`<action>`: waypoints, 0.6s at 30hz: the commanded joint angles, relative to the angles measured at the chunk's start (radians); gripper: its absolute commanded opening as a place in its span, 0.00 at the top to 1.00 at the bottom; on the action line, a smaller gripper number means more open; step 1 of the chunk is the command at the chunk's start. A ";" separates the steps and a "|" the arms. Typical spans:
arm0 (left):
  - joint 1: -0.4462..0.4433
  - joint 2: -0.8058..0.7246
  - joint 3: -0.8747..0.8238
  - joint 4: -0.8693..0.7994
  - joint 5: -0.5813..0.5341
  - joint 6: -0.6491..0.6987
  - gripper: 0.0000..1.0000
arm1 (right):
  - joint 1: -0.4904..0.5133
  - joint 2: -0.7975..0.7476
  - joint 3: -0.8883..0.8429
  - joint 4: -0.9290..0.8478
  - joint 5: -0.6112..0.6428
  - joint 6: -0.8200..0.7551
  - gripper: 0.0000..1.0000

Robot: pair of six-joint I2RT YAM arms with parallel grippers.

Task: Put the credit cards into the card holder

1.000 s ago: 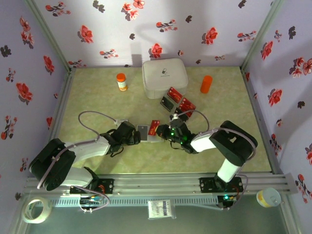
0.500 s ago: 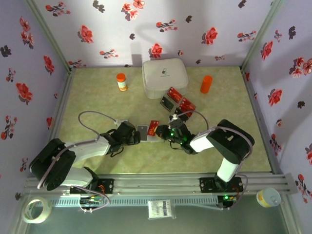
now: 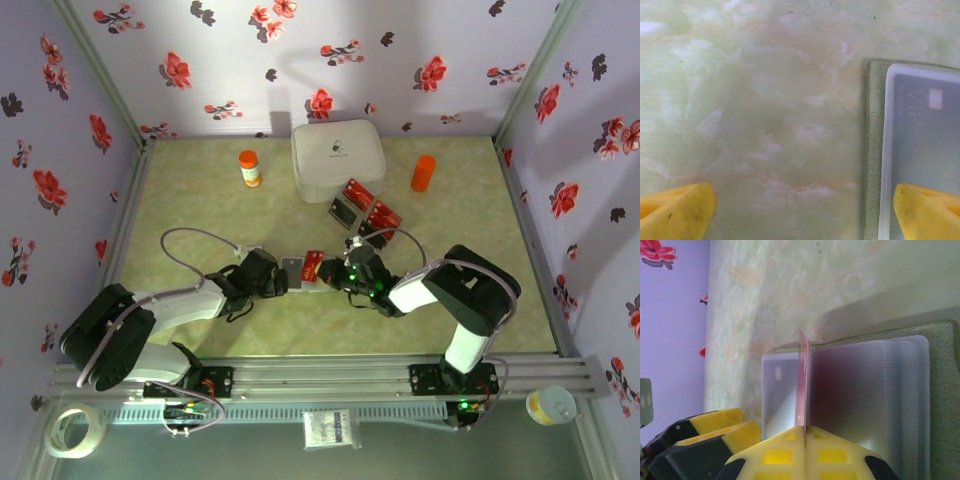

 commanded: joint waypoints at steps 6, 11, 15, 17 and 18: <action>0.008 0.031 -0.023 -0.142 -0.038 -0.025 0.06 | 0.016 -0.052 0.040 -0.272 -0.017 -0.059 1.00; 0.008 0.034 -0.022 -0.138 -0.039 -0.025 0.06 | 0.020 -0.057 0.084 -0.376 -0.025 -0.096 1.00; 0.008 0.036 -0.023 -0.136 -0.039 -0.026 0.06 | 0.020 -0.046 0.099 -0.398 -0.036 -0.099 1.00; 0.008 0.036 -0.023 -0.136 -0.039 -0.026 0.06 | 0.022 -0.039 0.103 -0.406 -0.040 -0.098 1.00; 0.008 0.036 -0.022 -0.136 -0.039 -0.026 0.06 | 0.019 -0.038 0.104 -0.406 -0.040 -0.097 1.00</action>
